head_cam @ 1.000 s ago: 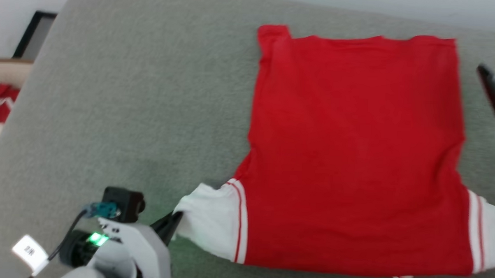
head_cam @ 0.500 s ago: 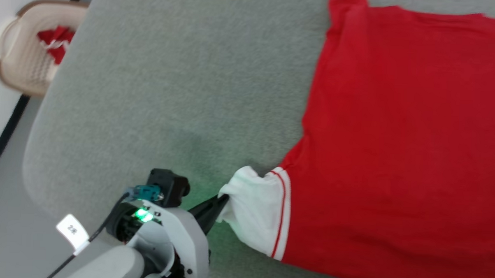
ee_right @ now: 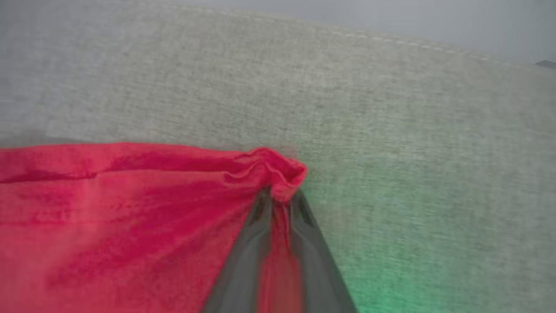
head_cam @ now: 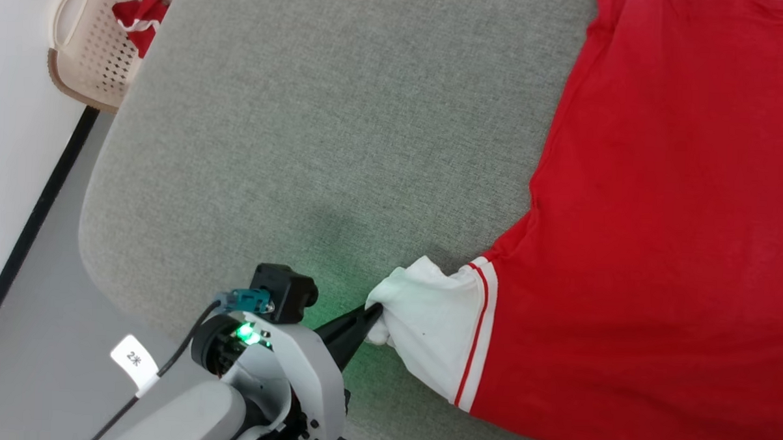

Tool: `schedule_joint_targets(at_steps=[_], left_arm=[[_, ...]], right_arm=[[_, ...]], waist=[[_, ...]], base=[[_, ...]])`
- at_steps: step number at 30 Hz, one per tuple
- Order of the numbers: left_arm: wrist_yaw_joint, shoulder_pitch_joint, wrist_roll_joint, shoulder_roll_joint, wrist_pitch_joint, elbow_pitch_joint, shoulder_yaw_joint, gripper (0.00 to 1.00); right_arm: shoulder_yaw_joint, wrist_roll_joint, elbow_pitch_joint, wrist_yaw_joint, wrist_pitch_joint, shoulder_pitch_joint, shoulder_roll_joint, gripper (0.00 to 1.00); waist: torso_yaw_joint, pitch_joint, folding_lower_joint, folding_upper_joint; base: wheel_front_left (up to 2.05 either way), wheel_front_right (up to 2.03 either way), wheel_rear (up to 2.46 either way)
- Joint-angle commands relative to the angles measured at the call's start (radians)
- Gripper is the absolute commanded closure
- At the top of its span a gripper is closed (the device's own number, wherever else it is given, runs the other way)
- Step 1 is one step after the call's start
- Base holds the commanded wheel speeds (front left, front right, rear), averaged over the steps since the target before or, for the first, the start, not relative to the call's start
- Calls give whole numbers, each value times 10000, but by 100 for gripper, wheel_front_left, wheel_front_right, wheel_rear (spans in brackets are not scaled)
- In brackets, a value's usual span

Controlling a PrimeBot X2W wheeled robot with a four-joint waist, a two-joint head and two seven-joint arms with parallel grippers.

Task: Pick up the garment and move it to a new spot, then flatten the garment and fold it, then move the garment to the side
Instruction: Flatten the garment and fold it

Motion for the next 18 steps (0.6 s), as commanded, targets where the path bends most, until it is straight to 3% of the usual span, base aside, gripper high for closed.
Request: schedule_joint_targets(at_steps=[1,11,14,18], left_arm=[[-25,-78,-47,-20,-23,140,39,100],[52,21,-115,309,-255,500,327,100],[166,216,-181,474,-314,482,444,100],[359,490,-262,750,-366,381,556,100]], right_arm=[[157,-135,1239,85,867,1494,601,100],[669,131,540,86,1017,1477,979,100],[1317,737,-198,87,1184,2043,1257,100],[2256,2108,-2040,89,1385,3272,1054,100]], waist=[[-92,-55,0,0],[-939,-715,0,0],[-1321,-1073,0,0],[-1784,-1553,0,0]], base=[[0,0,0],[0,0,0],[0,0,0],[0,0,0]])
